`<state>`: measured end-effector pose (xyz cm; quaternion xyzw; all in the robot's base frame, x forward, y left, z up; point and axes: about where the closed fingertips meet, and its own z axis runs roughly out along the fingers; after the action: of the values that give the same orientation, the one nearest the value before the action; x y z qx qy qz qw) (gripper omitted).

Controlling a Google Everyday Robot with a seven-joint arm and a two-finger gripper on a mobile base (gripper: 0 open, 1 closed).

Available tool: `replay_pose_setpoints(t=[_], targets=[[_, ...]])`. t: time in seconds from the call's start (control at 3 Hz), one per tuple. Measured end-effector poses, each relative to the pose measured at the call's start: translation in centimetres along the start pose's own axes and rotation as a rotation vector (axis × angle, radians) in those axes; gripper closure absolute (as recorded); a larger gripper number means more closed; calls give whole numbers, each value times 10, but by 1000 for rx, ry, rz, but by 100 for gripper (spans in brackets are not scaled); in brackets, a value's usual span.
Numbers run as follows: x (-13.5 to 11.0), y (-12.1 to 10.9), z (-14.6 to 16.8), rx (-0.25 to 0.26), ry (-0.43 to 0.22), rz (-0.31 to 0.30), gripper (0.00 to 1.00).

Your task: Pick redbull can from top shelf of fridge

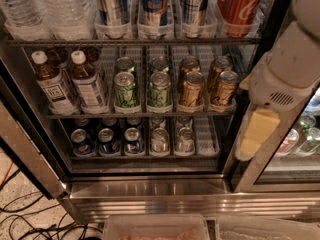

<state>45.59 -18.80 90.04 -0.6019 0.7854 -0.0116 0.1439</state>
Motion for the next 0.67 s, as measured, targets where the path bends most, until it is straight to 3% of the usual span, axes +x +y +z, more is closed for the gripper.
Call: replay_pose_setpoints(t=[0.33, 0.67], targets=[[-9, 29, 44, -19, -86, -1, 0], [-13, 62, 85, -40, -248, 15, 0]])
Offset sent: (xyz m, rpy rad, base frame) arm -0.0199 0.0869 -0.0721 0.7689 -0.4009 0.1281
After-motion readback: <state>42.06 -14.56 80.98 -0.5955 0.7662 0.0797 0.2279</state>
